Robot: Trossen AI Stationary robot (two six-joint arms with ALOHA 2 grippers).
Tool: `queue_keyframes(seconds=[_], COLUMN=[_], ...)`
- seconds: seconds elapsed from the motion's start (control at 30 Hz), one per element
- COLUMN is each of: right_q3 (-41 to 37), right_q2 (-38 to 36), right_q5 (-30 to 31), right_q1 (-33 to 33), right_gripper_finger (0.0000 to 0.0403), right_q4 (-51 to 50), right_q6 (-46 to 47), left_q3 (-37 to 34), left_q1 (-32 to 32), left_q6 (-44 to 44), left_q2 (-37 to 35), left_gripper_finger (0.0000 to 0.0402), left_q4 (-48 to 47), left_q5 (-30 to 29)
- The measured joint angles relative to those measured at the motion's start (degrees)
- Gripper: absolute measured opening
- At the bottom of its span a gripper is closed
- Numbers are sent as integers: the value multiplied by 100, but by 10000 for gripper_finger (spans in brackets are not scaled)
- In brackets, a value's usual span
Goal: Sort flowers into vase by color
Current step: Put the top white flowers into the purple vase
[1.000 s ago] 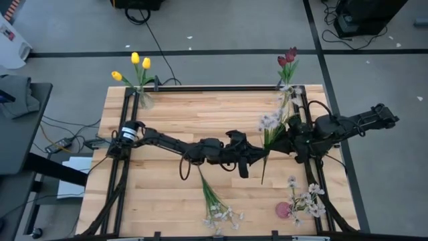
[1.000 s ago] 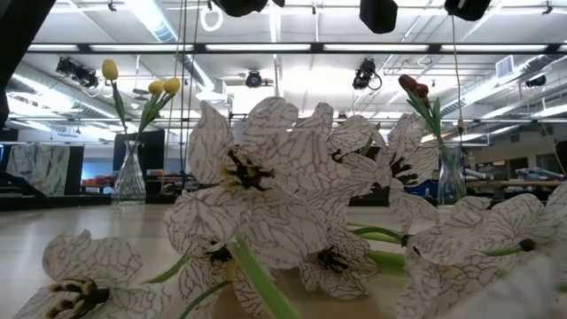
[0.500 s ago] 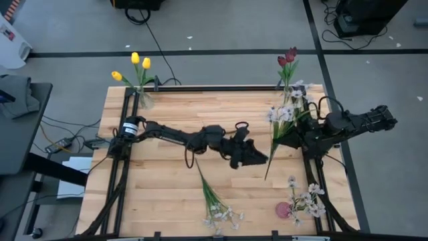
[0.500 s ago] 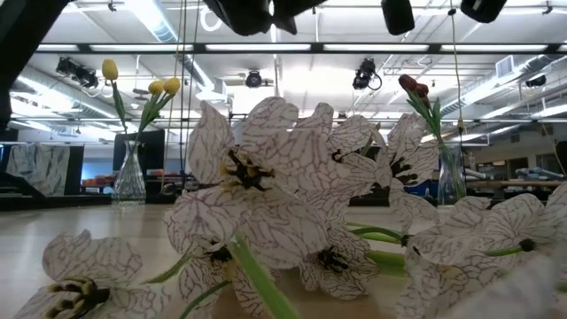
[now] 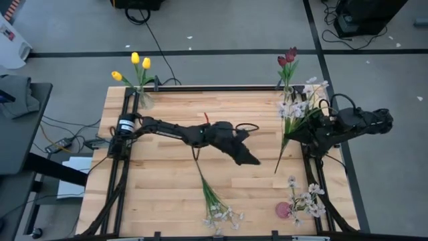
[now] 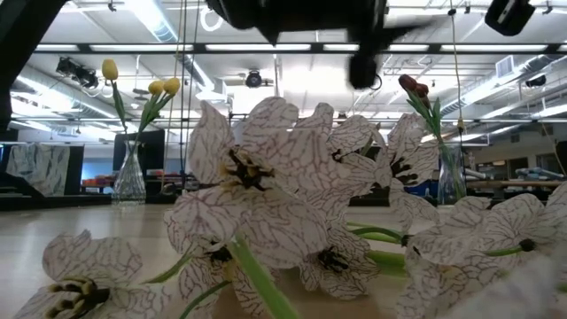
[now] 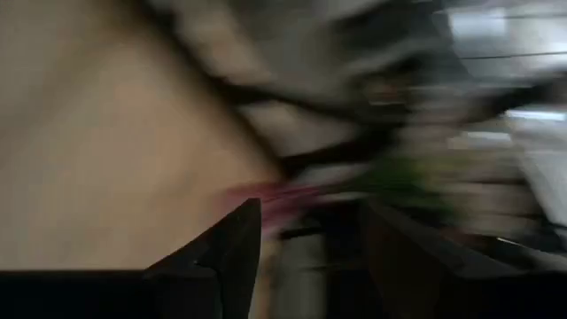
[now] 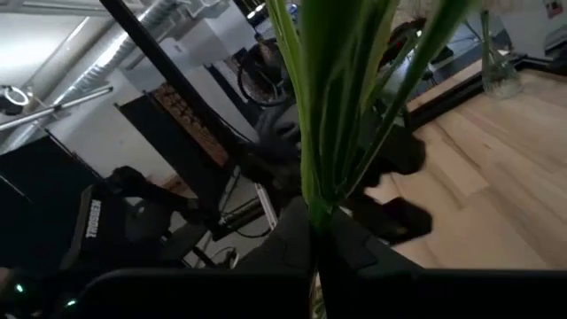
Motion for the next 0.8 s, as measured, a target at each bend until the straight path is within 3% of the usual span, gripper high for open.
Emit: queue_keyframes(seconds=[0.1,0.17,0.6,0.8], right_q3=[79,213,1366,1594], right_q2=[-219,-297,-418,-418], right_q5=[-3,-3,-515,-986], right_q1=[0,0,0,0], right_gripper_finger=[12,12,12,12], right_q4=[-399,-754,-3044,-3409], right_q6=[1,-48,90,236], left_q3=[-4,-20,-5,-9], left_q1=[2,6,7,-53], left_q6=[381,524,598,633], left_q2=[-202,-313,-559,-559], left_gripper_finger=[190,188,188,188], left_q4=[-2013,-2769,-4538,-5284], left_q5=[-925,-1269,-1512,-1507])
